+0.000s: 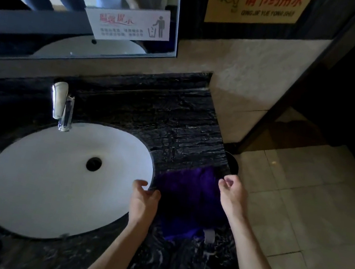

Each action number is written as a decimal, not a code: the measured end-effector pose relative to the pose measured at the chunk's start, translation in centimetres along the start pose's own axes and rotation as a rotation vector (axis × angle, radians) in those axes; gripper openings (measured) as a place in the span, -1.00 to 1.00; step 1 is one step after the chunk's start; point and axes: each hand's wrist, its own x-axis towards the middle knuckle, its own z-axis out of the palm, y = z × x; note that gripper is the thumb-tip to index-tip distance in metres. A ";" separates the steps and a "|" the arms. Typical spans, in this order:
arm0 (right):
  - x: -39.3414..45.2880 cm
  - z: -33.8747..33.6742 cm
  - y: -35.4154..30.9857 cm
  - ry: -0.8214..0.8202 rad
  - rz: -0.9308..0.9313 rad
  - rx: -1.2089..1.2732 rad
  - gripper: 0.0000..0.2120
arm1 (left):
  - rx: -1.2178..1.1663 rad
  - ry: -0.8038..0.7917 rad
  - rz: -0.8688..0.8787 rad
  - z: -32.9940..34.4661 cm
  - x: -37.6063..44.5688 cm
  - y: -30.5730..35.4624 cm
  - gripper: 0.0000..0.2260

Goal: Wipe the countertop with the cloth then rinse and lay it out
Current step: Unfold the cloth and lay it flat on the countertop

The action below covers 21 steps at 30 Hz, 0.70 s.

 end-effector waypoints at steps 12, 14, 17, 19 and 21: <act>-4.7 -0.6 5.3 -0.105 0.122 -0.371 -0.69 | 0.451 -0.068 0.113 0.0 -4.4 -4.4 -0.68; -5.0 -0.9 5.2 -0.093 0.127 -0.405 -0.65 | 0.498 -0.102 0.114 -0.5 -4.3 -4.7 -0.70; -4.9 -1.8 4.2 -0.123 0.087 -0.483 -0.63 | 0.539 -0.144 0.071 -1.1 -3.5 -4.4 -0.75; -3.9 -2.1 2.7 -0.102 0.001 -0.478 -0.66 | 0.491 -0.082 0.099 -1.4 -2.0 -3.5 -0.77; -2.2 -1.9 0.9 -0.077 -0.117 -0.416 -0.71 | 0.393 -0.006 0.109 -1.3 -0.1 -1.8 -0.77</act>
